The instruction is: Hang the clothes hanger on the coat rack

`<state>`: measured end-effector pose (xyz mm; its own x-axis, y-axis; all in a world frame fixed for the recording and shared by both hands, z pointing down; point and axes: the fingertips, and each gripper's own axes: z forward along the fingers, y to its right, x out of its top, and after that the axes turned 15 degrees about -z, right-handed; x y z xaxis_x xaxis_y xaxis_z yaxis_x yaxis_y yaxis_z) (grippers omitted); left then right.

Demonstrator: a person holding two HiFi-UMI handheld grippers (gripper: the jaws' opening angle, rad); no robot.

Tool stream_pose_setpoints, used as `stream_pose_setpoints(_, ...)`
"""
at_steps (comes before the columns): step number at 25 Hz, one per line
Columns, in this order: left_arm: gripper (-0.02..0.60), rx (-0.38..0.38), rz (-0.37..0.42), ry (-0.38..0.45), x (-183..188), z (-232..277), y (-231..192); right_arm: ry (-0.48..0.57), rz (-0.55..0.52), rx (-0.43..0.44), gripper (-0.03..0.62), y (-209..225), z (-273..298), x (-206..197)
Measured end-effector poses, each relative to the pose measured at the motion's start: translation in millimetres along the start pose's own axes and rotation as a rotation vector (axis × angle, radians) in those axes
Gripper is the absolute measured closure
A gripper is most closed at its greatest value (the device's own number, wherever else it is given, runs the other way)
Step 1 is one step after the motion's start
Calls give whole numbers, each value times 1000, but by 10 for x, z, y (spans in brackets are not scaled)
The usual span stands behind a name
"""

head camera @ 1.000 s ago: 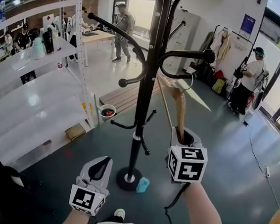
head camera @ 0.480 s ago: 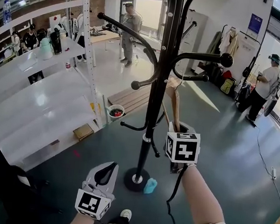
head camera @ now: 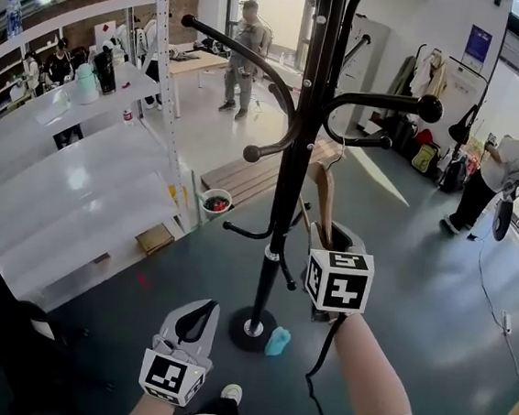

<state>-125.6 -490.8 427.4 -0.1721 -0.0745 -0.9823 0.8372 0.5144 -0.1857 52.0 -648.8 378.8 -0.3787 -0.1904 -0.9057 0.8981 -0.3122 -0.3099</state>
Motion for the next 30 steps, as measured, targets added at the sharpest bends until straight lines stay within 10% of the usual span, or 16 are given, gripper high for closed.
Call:
stream_pose_setpoints(11, 581, -13, 20, 5, 58, -45, 220, 294, -12, -30, 310, 90, -534, 394)
stream_pose_setpoints(22, 581, -26, 47, 75, 298, -321, 747, 492, -29, -93, 568, 18, -1826, 285)
stream_pose_setpoints(30, 581, -5, 51, 86, 203, -797, 1292, 444, 33, -21, 568, -227, -2527, -413)
